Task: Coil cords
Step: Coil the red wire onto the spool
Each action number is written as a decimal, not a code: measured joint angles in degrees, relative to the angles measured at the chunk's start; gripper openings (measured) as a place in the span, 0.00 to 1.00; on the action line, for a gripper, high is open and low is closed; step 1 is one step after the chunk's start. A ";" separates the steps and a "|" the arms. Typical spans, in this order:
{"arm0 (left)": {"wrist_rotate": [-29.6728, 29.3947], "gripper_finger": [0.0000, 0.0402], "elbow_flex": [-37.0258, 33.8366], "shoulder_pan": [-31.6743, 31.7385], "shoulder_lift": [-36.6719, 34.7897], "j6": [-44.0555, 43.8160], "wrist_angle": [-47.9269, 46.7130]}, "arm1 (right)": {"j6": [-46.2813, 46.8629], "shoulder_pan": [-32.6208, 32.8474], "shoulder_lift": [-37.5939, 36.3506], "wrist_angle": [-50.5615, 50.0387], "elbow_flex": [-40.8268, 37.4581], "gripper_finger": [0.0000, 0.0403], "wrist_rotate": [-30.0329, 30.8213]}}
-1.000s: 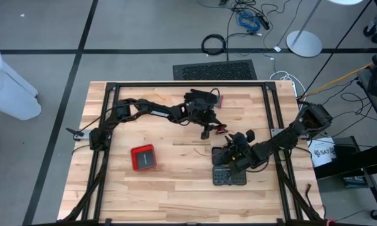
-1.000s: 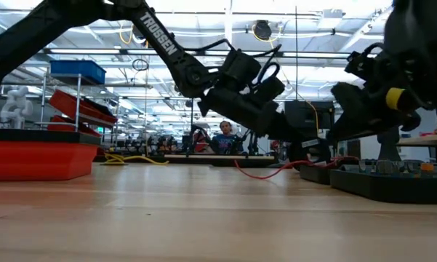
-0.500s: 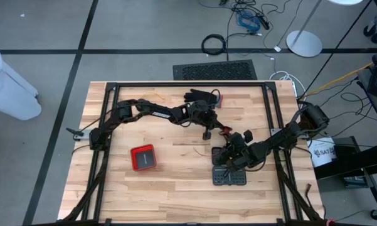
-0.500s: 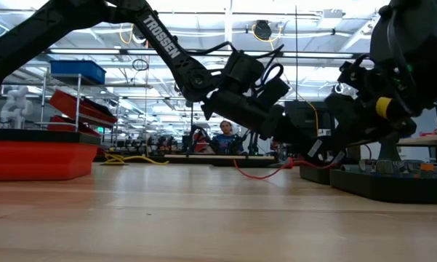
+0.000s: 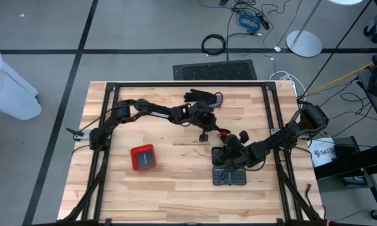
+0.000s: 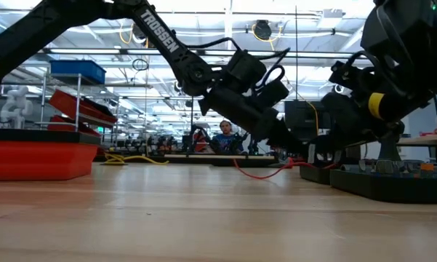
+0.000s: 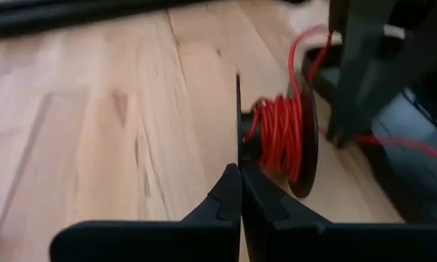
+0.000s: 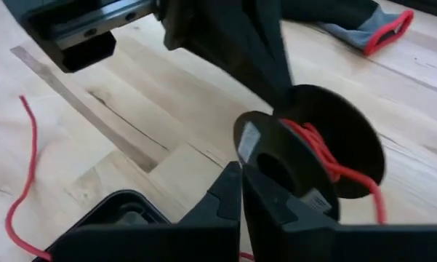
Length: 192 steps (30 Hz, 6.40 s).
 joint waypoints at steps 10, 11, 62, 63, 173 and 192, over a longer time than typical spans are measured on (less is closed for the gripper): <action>-1.89 0.00 -0.28 0.03 -6.26 5.53 -8.89 | -5.64 0.86 -0.64 3.55 0.02 0.00 1.36; -2.14 0.00 -0.28 0.07 -6.89 5.82 -9.28 | -5.78 1.20 -0.92 3.54 0.04 0.00 1.32; -15.79 0.00 -0.37 -2.28 -41.22 15.72 -33.88 | -42.04 8.02 -14.46 3.51 11.08 0.30 27.78; -14.84 0.00 -0.37 -2.72 -41.22 16.17 -34.81 | -42.39 7.98 -14.97 3.54 11.28 0.30 25.91; -7.78 0.01 -1.45 -11.06 -34.88 22.43 -26.18 | -49.76 6.69 -19.44 -0.06 15.15 0.07 8.23; -24.46 0.00 -1.49 -6.08 -35.52 23.78 -25.10 | -35.38 8.83 -15.28 -8.86 15.21 0.26 19.67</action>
